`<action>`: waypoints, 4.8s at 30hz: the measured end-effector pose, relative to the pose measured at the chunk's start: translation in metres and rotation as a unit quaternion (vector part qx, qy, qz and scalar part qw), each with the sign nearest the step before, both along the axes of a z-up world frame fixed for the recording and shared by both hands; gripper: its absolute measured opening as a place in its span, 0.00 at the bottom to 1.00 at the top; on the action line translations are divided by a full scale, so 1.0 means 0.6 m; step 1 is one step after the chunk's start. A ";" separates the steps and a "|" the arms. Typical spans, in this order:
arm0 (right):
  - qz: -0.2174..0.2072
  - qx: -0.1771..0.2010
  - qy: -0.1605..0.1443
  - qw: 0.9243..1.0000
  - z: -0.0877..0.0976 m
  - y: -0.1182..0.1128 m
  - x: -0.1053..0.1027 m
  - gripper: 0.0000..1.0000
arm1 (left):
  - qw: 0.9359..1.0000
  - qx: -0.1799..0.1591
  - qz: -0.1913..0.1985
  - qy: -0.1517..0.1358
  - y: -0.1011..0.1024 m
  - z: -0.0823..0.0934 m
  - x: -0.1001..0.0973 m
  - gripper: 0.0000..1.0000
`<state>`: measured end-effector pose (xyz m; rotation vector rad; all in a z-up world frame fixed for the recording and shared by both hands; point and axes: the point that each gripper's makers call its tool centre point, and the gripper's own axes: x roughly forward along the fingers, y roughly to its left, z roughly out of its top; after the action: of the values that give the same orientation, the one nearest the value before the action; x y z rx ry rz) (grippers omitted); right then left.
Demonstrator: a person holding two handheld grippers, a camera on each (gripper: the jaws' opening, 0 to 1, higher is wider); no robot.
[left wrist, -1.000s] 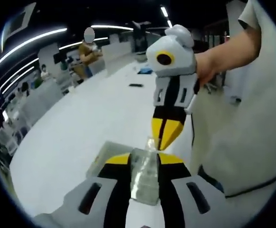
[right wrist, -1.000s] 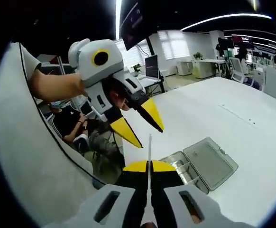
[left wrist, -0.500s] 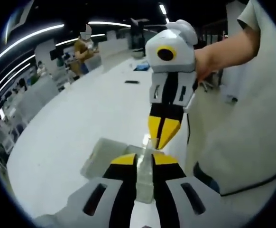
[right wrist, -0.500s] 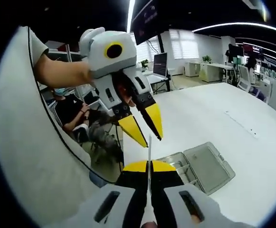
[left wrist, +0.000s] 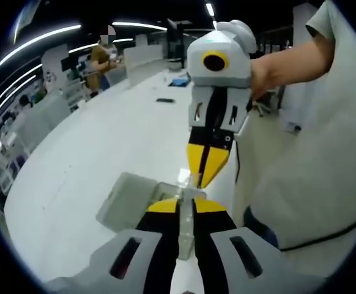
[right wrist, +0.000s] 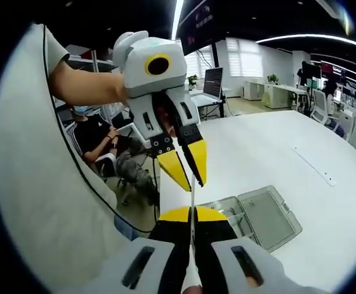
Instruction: Insert the divider into the dual guide fixture by aligning both edges with the guide slots and pushing it downward to the bottom, including one-sided entry, uneven engagement, binding, and posture correction.
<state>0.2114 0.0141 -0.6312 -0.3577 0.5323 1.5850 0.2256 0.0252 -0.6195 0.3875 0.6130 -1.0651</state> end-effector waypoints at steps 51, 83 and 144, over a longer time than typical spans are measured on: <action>0.013 -0.007 0.030 0.999 -0.009 0.000 -0.004 0.00 | 0.991 -0.022 0.010 0.135 -0.004 -0.002 -0.015 0.00; 0.024 -0.007 0.057 0.998 -0.024 -0.003 -0.014 0.00 | 0.992 0.014 -0.031 0.121 -0.008 -0.007 -0.024 0.00; 0.021 0.004 0.057 0.998 -0.037 0.004 -0.023 0.00 | 0.987 0.072 -0.083 0.115 -0.006 -0.014 -0.033 0.00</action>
<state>0.1974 0.0163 -0.6531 -0.2749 0.6099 1.6553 0.2055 0.0214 -0.6280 0.4509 0.8781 -1.2391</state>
